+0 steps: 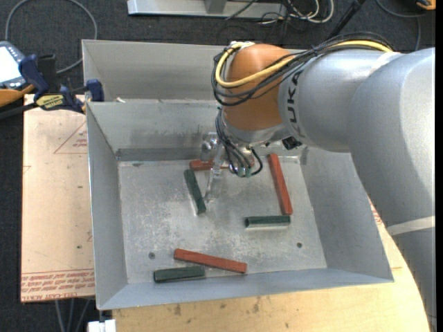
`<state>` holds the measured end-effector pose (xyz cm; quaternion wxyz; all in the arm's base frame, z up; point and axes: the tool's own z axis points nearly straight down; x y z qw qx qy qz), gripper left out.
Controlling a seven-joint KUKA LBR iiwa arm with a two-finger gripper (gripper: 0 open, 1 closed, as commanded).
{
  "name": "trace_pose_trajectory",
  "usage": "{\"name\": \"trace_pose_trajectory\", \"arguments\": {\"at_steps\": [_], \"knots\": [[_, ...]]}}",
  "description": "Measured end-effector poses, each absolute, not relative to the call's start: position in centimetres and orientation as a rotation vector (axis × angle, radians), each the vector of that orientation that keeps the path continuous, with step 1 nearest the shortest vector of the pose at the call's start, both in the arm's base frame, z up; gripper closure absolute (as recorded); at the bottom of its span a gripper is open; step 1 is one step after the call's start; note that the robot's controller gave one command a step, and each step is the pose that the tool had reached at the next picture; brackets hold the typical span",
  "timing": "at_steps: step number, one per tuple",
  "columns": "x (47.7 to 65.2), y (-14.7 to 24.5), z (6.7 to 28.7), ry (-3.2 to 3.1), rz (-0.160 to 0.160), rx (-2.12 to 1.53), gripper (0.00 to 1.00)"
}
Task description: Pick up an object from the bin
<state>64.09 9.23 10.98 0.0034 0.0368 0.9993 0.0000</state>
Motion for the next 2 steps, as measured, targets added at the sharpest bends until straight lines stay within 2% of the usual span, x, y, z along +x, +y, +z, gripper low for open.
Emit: {"name": "trace_pose_trajectory", "arguments": {"at_steps": [1, 2], "knots": [[63.0, 8.0, 11.4, 3.131, 0.001, -0.237, 0.00], [62.4, 4.5, 7.8, 3.142, 0.000, 0.074, 0.00]]}}
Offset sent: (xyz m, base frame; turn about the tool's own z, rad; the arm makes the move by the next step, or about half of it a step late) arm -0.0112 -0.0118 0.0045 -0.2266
